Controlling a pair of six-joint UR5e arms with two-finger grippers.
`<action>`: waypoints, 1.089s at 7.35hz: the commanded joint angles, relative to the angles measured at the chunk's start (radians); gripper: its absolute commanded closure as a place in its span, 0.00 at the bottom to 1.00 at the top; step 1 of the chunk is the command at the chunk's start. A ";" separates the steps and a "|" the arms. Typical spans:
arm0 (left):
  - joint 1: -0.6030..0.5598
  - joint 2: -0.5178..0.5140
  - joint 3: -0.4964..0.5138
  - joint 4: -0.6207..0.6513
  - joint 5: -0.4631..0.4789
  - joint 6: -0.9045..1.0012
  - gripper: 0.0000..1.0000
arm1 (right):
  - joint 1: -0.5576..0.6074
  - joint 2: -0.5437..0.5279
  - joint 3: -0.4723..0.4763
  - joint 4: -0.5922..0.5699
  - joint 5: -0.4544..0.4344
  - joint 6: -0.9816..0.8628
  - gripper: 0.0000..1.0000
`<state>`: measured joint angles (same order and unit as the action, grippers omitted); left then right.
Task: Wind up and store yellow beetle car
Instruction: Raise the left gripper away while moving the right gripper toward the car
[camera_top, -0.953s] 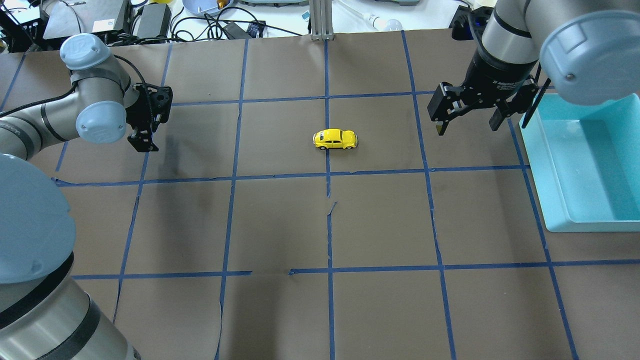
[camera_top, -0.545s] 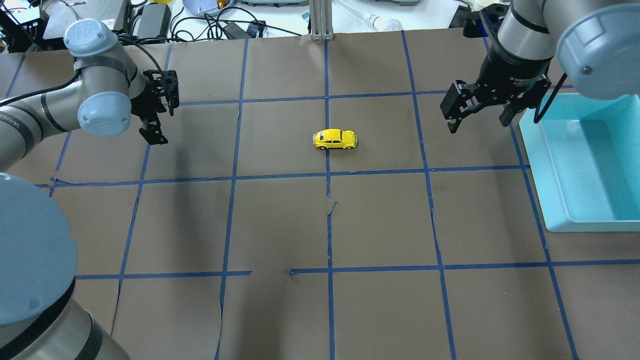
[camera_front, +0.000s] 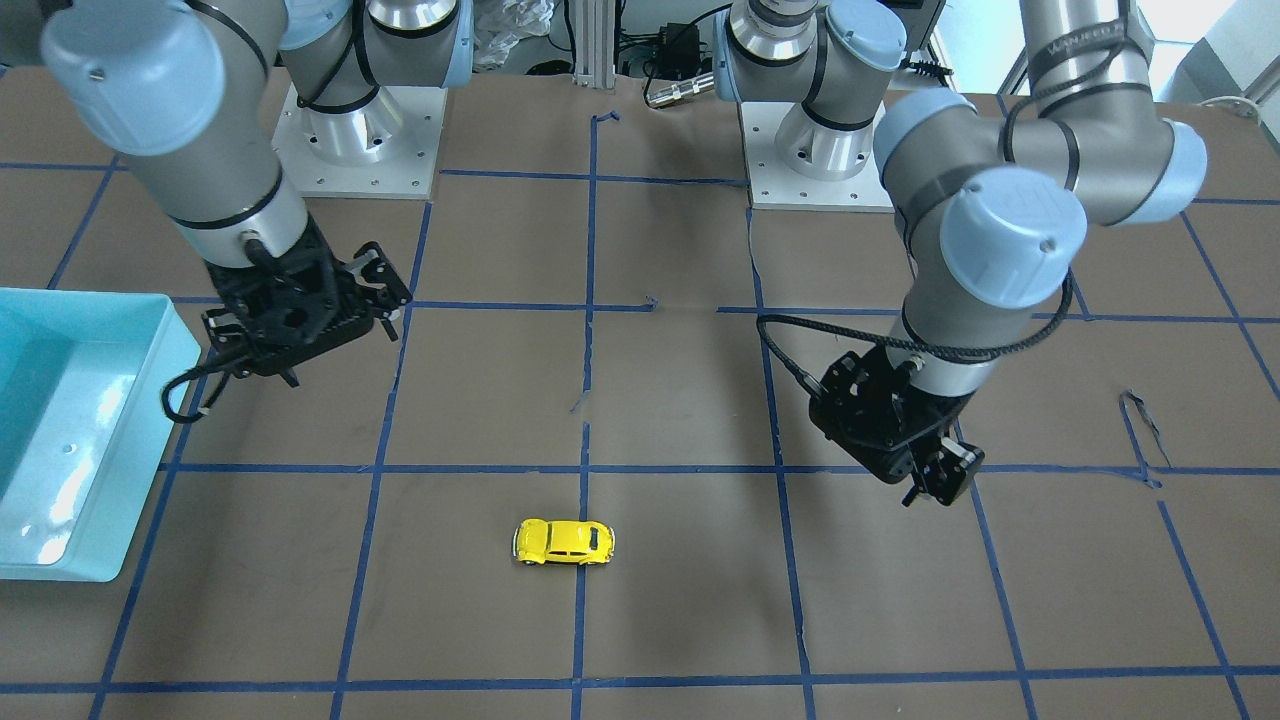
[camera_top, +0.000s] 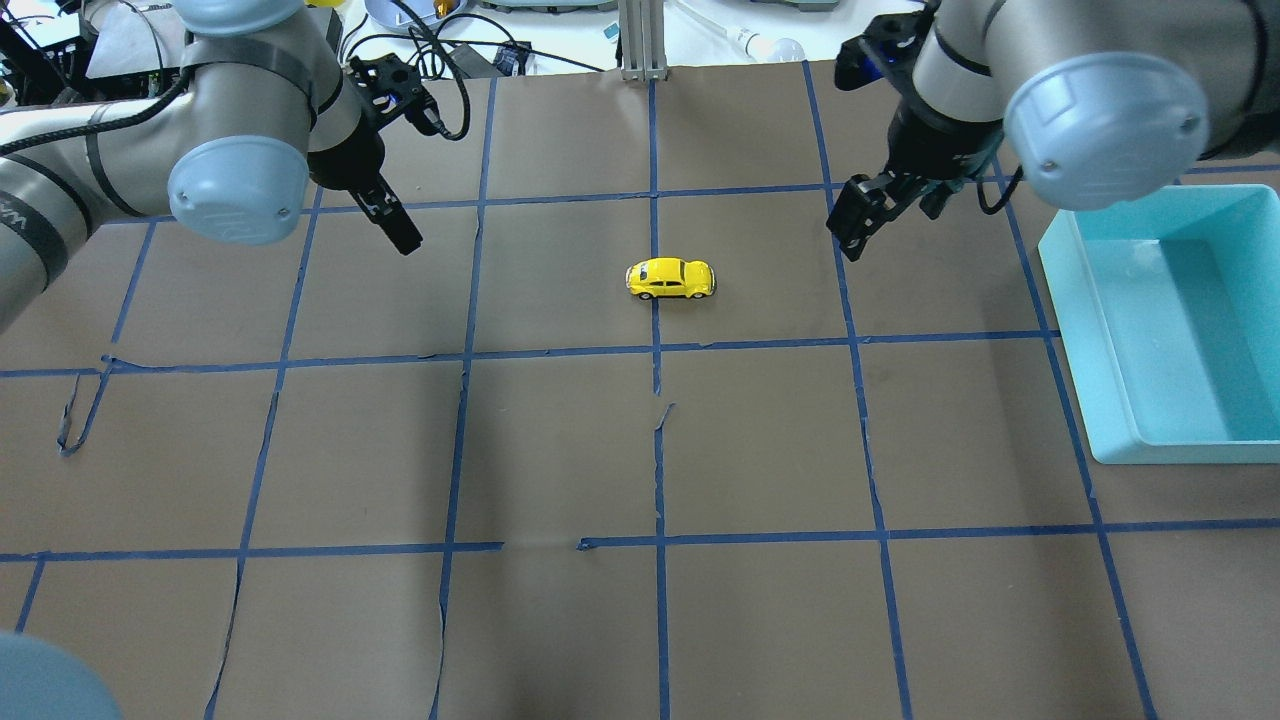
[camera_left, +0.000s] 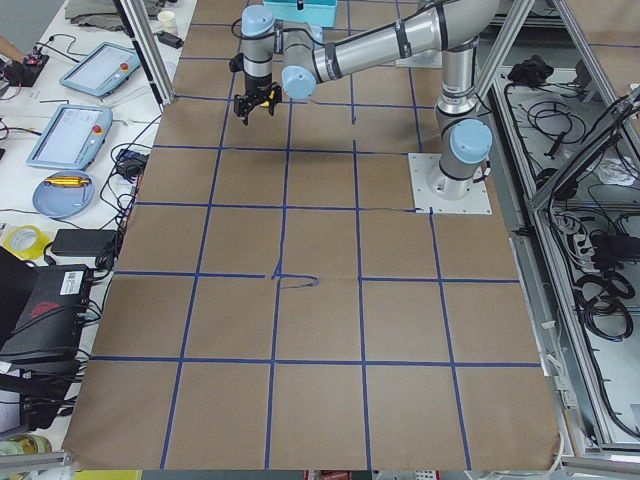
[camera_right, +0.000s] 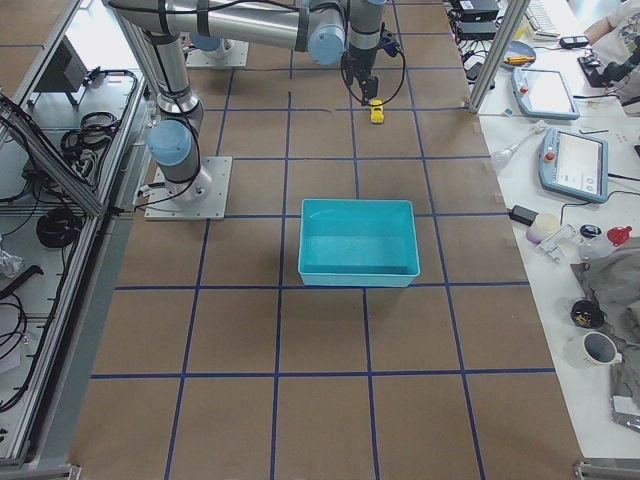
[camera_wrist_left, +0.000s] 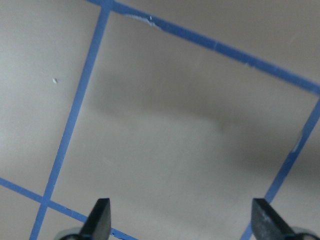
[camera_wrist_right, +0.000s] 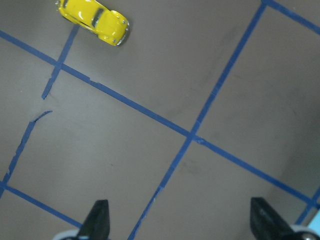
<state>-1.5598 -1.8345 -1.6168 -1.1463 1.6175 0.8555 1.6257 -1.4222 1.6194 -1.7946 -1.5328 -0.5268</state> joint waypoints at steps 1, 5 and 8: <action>-0.057 0.148 0.015 -0.161 -0.013 -0.285 0.00 | 0.115 0.067 0.001 -0.097 0.000 -0.176 0.00; -0.072 0.293 0.002 -0.318 -0.025 -0.617 0.00 | 0.128 0.198 0.001 -0.339 0.006 -0.432 0.00; -0.066 0.311 0.018 -0.360 -0.059 -0.625 0.00 | 0.131 0.307 0.001 -0.478 0.102 -0.576 0.00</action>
<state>-1.6294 -1.5287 -1.6012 -1.4933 1.5647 0.2353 1.7548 -1.1574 1.6199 -2.2257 -1.4538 -1.0627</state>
